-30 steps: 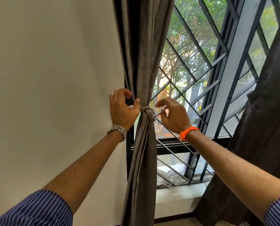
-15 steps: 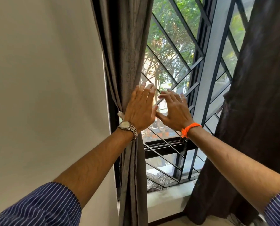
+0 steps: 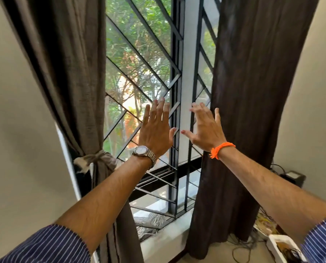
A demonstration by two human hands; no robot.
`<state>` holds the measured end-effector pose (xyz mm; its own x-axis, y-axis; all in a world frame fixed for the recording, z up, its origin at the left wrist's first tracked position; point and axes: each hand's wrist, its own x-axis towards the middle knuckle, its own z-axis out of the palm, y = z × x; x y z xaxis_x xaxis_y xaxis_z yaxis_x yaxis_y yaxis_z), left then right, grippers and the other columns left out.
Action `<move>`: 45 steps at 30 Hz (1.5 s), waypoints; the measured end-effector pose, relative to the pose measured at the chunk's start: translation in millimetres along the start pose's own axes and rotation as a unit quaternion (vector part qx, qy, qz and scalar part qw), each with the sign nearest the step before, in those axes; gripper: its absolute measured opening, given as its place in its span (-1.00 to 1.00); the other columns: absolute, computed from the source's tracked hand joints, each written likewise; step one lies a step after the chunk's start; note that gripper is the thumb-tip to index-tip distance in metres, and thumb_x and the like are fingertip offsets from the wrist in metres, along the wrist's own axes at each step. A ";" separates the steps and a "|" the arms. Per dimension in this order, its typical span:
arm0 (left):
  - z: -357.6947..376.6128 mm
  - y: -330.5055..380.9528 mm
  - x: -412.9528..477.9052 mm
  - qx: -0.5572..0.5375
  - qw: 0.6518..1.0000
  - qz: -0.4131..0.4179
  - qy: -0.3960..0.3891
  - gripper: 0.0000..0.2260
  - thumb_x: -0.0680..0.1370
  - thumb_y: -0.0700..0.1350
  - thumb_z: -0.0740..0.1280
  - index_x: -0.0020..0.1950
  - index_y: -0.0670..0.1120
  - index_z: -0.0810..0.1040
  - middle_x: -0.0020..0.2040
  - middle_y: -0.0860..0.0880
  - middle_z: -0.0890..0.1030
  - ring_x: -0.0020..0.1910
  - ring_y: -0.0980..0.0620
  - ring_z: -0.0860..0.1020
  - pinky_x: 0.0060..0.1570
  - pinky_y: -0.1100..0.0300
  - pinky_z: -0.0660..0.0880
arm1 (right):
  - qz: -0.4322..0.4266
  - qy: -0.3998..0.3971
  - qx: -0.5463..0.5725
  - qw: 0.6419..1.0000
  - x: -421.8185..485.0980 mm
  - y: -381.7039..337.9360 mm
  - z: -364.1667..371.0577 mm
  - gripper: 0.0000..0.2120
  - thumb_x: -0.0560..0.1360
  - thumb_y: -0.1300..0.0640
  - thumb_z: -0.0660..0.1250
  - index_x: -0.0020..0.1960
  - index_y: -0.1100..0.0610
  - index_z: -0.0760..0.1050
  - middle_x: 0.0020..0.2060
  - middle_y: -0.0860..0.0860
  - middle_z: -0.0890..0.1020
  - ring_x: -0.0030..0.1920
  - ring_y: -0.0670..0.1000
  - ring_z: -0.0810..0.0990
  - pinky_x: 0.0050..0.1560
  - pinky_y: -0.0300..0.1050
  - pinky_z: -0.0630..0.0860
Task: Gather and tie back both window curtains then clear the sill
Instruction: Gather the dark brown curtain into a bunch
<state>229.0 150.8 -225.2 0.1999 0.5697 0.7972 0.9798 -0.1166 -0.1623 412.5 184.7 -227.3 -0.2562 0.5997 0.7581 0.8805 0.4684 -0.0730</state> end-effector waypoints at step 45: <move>146.9 227.3 162.9 -0.053 0.998 -0.019 -0.023 -0.18 0.51 0.22 0.25 0.57 -0.19 -0.02 0.59 -0.14 -0.05 0.57 -0.11 -0.08 0.52 -0.07 -0.04 | 0.032 -0.056 -0.149 0.987 55.7 321.6 -6.8 -0.12 0.47 -0.18 0.36 0.58 0.10 -0.01 0.60 0.03 -0.08 0.59 0.04 -0.16 0.53 0.31 -0.10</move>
<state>484.3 336.5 -217.7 0.1647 0.6114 0.7740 0.9817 -0.1775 -0.0687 684.1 364.3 -204.2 -0.2245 0.6974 0.6806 0.9702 0.2255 0.0889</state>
